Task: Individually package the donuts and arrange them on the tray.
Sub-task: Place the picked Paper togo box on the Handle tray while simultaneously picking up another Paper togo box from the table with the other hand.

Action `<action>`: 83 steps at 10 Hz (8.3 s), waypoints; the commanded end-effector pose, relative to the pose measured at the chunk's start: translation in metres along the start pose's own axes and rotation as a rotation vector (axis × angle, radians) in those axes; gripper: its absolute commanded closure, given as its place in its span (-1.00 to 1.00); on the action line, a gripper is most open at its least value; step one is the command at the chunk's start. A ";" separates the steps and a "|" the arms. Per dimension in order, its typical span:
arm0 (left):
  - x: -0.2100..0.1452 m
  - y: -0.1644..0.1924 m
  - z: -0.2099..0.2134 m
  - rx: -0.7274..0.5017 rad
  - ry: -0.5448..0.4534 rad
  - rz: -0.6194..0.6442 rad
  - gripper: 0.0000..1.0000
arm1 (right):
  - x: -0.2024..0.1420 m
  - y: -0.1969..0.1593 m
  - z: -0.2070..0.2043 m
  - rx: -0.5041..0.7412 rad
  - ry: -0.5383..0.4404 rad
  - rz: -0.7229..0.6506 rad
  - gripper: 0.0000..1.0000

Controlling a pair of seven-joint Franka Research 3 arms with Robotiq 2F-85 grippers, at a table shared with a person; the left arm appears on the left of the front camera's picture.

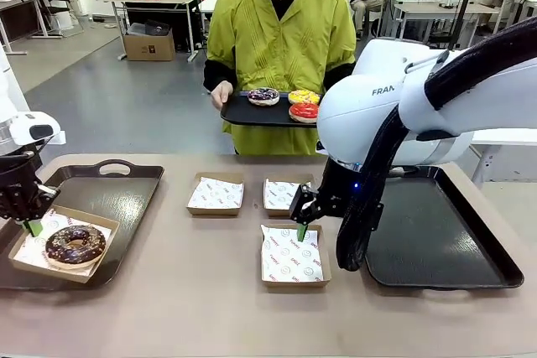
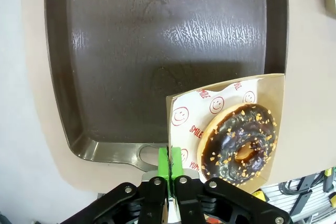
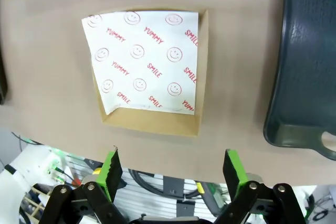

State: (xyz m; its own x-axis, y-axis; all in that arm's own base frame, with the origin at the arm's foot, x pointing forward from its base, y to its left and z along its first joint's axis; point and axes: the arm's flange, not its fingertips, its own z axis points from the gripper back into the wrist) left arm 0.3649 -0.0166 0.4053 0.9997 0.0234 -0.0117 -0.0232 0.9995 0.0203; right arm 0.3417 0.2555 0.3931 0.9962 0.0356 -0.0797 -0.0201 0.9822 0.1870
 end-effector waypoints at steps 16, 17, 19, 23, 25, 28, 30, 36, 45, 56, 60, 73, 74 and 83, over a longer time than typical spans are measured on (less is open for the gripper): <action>0.025 -0.011 -0.039 -0.032 -0.002 0.028 0.98 | 0.039 0.000 -0.081 -0.147 -0.122 -0.079 -1.00; 0.025 -0.011 -0.040 -0.030 -0.003 0.021 0.98 | 0.039 -0.001 -0.082 -0.148 -0.120 -0.076 -1.00; 0.027 -0.008 -0.041 -0.025 -0.001 0.029 -0.21 | 0.039 -0.002 -0.082 -0.146 -0.119 -0.067 0.16; 0.027 -0.007 -0.042 -0.020 0.001 0.034 -1.00 | 0.040 -0.003 -0.082 -0.136 -0.120 -0.076 1.00; 0.027 -0.005 -0.042 -0.024 0.000 0.037 -0.80 | 0.039 -0.004 -0.081 -0.130 -0.117 -0.078 1.00; 0.025 -0.004 -0.041 -0.037 0.001 0.030 -1.00 | 0.039 -0.004 -0.081 -0.127 -0.114 -0.094 1.00; 0.022 -0.003 -0.040 -0.060 -0.010 0.033 -0.92 | 0.036 -0.001 -0.079 -0.124 -0.113 -0.102 1.00; -0.020 0.114 0.020 -0.881 -0.121 0.010 -0.92 | 0.003 0.028 0.072 -0.128 -0.194 -0.095 1.00; -0.060 0.239 -0.037 -1.303 -0.241 0.237 -0.92 | 0.130 0.035 0.169 -0.128 -0.139 0.020 1.00; -0.063 0.238 -0.040 -1.299 -0.219 0.247 -0.92 | 0.130 0.032 0.160 -0.107 -0.137 0.006 1.00; -0.063 0.238 -0.040 -1.299 -0.219 0.247 -0.92 | 0.130 0.032 0.160 -0.107 -0.137 0.006 1.00; -0.062 0.236 -0.040 -1.280 -0.209 0.247 -0.92 | 0.132 0.032 0.160 -0.118 -0.139 0.024 0.97; -0.057 0.234 -0.027 -1.279 -0.209 0.211 -0.92 | 0.129 0.020 0.161 -0.092 -0.133 0.053 0.97; 0.057 0.065 0.080 -0.725 -0.125 -0.015 -0.92 | 0.032 -0.146 0.136 -0.113 -0.152 0.044 0.97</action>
State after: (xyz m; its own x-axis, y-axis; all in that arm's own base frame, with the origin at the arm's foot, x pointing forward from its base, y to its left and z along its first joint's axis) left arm 0.4117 0.0585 0.4866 0.9896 0.0597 0.1310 0.0505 0.7087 -0.7037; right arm 0.3838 0.0966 0.5161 0.9974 0.0488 0.0528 -0.0520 0.9968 0.0615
